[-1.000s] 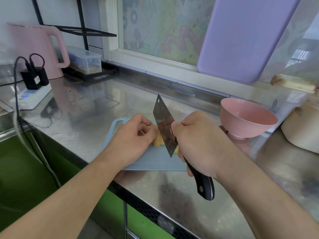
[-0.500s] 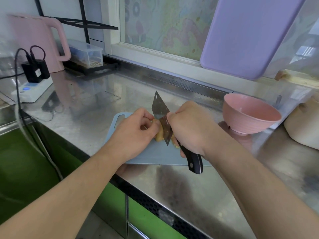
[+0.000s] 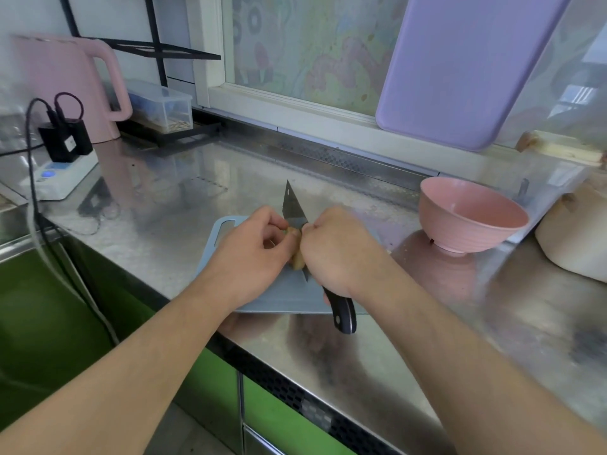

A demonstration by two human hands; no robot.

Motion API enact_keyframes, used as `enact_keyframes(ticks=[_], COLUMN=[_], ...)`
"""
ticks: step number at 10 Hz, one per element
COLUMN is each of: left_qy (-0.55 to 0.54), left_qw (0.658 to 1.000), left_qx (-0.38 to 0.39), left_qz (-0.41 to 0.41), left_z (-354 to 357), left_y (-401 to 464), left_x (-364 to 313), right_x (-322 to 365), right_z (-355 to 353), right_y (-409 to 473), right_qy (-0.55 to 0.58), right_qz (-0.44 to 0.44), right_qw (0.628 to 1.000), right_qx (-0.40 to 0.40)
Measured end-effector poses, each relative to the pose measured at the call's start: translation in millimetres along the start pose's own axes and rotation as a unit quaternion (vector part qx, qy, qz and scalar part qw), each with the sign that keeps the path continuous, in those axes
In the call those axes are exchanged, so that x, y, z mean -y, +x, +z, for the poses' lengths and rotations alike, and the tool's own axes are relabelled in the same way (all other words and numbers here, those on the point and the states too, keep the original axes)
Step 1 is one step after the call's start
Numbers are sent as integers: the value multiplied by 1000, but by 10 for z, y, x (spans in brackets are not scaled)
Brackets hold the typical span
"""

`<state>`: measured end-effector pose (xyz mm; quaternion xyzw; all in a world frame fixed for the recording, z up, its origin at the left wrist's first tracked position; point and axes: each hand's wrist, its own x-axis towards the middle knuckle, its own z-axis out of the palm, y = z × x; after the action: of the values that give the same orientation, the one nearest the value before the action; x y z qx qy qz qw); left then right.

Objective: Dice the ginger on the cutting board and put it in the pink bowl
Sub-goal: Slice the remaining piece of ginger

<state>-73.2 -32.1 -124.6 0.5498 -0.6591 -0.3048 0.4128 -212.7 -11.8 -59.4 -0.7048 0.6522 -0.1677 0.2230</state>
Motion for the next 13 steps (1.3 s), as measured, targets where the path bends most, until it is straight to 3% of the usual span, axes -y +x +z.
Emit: enact_keyframes(ticks=[3,8,13], left_qy=[-33,-34,-11], left_qw=[999,999,999], left_qx=[-2,-3,-7], left_qz=[-19,-38,-42], left_z=[-8,13,7], left_y=[-8,-1,25], left_x=[-8,-23,2], right_x=[-75,-85,-7], right_z=[-20,-325,-245], right_y=[-183,-290,-309], right_qy=[13,55,0], right_qz=[19,9,-10], right_qw=[1000,994,998], right_qx=[-8,-91,-59])
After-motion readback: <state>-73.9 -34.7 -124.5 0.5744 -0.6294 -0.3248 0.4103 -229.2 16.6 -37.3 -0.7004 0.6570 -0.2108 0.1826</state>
